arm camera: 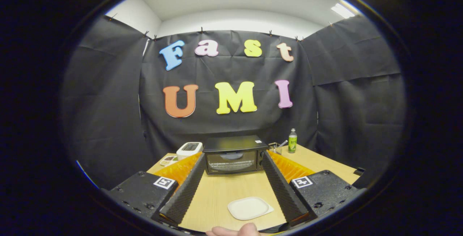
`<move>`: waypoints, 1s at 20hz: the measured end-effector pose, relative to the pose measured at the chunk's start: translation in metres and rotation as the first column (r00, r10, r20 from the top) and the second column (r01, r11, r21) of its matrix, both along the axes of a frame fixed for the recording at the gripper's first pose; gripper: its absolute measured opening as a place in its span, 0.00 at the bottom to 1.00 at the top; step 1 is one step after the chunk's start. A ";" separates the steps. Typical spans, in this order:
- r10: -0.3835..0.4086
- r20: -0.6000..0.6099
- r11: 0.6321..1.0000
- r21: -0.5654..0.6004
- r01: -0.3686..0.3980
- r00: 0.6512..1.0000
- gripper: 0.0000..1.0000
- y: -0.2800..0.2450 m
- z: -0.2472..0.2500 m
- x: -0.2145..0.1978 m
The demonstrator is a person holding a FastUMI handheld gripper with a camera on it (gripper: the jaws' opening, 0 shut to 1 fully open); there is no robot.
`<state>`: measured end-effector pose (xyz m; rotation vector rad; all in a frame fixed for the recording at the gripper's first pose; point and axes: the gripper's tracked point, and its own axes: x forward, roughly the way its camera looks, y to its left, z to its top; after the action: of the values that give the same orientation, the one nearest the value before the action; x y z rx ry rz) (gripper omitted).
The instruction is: Open the toaster oven, put the food inside, and close the toaster oven door.
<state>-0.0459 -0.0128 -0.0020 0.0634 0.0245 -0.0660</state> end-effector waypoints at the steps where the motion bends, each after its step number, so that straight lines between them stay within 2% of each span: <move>1: 0.004 -0.004 1.000 0.013 -0.004 1.000 1.00 0.002 -0.002 0.001; 20: 0.015 0.045 0.999 -0.036 -0.013 0.999 1.00 0.012 0.009 0.000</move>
<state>-0.0461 -0.0007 0.0066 0.0291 -0.0211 -0.0507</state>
